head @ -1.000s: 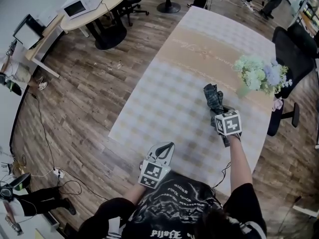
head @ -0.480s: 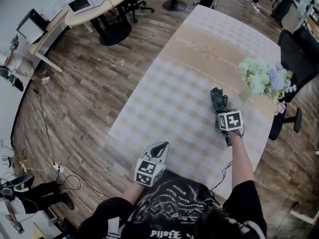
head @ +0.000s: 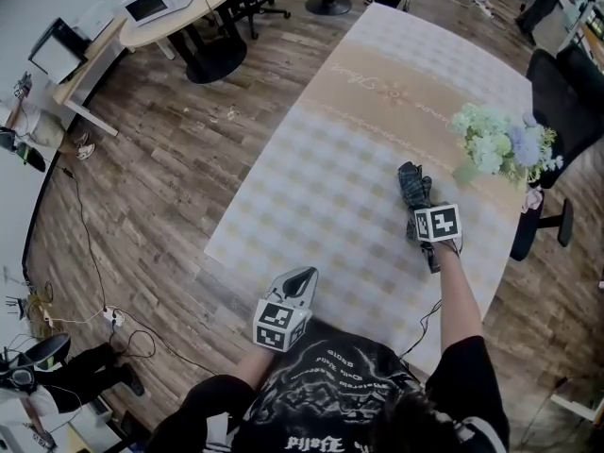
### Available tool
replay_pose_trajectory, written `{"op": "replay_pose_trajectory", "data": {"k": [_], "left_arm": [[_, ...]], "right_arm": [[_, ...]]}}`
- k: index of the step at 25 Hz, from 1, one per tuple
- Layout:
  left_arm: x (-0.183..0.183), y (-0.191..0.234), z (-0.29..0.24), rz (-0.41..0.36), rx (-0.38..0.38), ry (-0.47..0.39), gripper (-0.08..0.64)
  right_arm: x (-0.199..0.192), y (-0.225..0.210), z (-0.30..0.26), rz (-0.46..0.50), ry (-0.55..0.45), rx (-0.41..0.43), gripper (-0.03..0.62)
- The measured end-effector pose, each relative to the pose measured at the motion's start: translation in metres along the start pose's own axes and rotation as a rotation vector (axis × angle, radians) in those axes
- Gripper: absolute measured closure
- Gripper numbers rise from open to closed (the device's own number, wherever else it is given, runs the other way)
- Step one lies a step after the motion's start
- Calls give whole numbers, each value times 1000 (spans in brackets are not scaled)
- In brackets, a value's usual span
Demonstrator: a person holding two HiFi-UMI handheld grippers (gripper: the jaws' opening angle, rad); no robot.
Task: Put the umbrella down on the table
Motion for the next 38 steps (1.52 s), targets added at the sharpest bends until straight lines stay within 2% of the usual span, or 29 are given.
{"op": "replay_pose_trajectory", "data": {"k": [5,9,11,13,19,23,38], "left_arm": [[-3,1,3,21,7,-3,540],[-3,2,6,26,13,-14,540],[-3,2,8,29,18,-20,540],[-2,2,10,32,20,-25,540],[2,-4,13,-4,9,-48,540],[5,-11,18,-35,-7,-61,540],[12,-18,31,-58,-59,-124,540]], "right_arm": [[0,1,0,4,-1,1,397],[-1,1,1,-12,-20,20,367],[-2,2,3,-28,-32,44,315],[0,5,7,-41,-54,70,237],[10,11,30,-46,-154,69,160],[12,19,51,-34,-213,55,158],[5,56,139,-3,-432,17,181]]}}
Point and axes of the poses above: the fingertips, and each gripper's own axes: z backward along the fingers, y to its left, x out of its top, the point moved 5 cm from there along z, backward along the fingers, and after that the axes turned 2 degrees about -x, right-handed, at the moved point
